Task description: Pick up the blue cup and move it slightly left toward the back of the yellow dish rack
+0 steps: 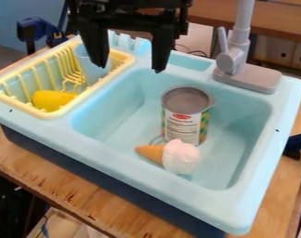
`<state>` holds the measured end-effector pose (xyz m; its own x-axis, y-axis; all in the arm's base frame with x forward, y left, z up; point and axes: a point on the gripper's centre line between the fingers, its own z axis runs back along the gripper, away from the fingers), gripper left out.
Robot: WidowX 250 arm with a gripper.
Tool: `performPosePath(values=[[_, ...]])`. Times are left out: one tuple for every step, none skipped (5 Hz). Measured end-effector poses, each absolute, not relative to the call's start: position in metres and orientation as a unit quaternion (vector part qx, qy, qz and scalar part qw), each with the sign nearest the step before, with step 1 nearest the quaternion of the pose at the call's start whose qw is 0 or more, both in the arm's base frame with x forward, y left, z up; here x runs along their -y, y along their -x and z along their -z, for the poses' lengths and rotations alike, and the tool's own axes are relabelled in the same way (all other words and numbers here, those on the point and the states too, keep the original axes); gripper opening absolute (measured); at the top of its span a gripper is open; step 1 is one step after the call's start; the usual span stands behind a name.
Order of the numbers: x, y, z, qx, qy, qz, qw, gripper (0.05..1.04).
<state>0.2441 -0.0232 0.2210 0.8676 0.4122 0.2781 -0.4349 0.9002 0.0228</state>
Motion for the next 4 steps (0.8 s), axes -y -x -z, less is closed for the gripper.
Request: performPosePath(values=[[0.023,-0.244,-0.215,0.124,-0.047,-0.214,0.968,1.003],[0.009,-0.259,-0.219,0.111,-0.039,-0.162,0.98,1.003],[-0.01,-0.276,-0.222,0.117,-0.043,-0.151,0.981,1.003],[-0.031,-0.292,-0.221,0.111,-0.04,-0.115,0.986,1.003]])
